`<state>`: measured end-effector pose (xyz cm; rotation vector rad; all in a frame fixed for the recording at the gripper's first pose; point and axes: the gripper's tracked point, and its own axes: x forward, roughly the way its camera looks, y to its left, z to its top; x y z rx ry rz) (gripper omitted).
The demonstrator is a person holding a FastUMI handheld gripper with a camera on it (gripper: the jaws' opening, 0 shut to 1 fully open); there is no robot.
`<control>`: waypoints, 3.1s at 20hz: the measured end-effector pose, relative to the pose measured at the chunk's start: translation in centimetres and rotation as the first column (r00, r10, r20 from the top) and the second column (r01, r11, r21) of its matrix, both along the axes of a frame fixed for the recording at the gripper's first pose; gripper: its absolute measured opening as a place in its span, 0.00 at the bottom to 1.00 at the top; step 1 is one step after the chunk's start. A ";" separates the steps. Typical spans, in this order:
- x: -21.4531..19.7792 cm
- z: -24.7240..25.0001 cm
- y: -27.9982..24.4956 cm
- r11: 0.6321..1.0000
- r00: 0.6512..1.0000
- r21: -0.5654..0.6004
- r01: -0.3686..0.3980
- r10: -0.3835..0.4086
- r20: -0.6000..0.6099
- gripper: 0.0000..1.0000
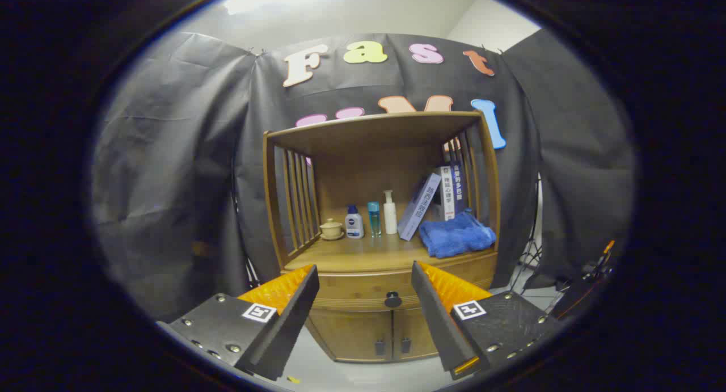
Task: Pull open the drawer, take out the items inside it, and place them on the countertop above the cabinet.
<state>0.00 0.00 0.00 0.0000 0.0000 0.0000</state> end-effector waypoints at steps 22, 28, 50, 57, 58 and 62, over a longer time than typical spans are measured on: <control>0.4 -0.1 -2.4 0.999 0.998 0.003 0.049 -0.049 0.026 0.98; 5.4 -1.2 -4.0 1.000 0.999 0.000 0.026 -0.026 0.026 0.97; 20.6 -21.3 -5.2 0.998 0.984 -0.049 0.045 -0.052 -0.171 0.42; 21.0 -21.4 -5.3 0.987 0.994 -0.146 0.062 -0.075 -0.085 0.43; 21.1 -21.2 -5.1 0.987 0.993 -0.153 0.048 -0.064 -0.097 0.43; 20.5 -21.1 -5.3 0.993 0.988 -0.100 0.055 -0.069 -0.142 0.32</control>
